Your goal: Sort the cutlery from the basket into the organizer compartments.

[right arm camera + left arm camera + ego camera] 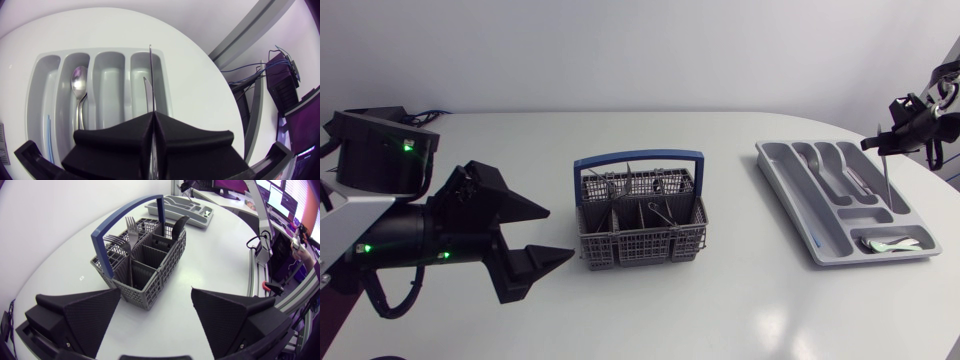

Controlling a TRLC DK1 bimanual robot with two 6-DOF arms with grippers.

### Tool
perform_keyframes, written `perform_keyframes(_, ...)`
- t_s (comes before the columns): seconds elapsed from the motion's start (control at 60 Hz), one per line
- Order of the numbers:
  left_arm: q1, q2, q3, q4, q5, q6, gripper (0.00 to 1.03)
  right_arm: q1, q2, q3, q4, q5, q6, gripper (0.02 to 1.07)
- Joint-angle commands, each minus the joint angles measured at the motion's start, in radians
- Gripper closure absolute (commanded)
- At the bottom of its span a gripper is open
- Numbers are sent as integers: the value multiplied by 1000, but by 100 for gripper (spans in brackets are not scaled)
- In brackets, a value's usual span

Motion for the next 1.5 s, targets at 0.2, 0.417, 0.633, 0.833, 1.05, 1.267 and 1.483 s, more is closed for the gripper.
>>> perform_keyframes(0.2, -9, -7, -11, -12, 0, -19, 5, 39, 90, 51, -3, 50, 63, 99)
perform_keyframes(0.417, -7, -23, -13, -18, 0, -19, 5, 39, 82, 62, 0, 69, 87, 83)
perform_keyframes(0.633, -7, -32, -17, -20, 2, -21, 5, 30, 40, 35, 4, 72, 92, 57)
perform_keyframes(0.833, -7, -38, -17, -21, 2, -21, 5, 35, -142, -166, 98, 41, 81, 50)
perform_keyframes(1.05, -15, -38, -11, -21, 2, -24, 5, 68, -384, -416, 145, -54, 57, 50)
perform_keyframes(1.267, -16, -40, -13, -21, 2, -24, 5, 164, -693, -737, 225, -135, -6, 40)
perform_keyframes(1.483, -16, -40, -16, -18, 2, -24, 5, 317, -993, -1015, 270, -145, -20, 38)
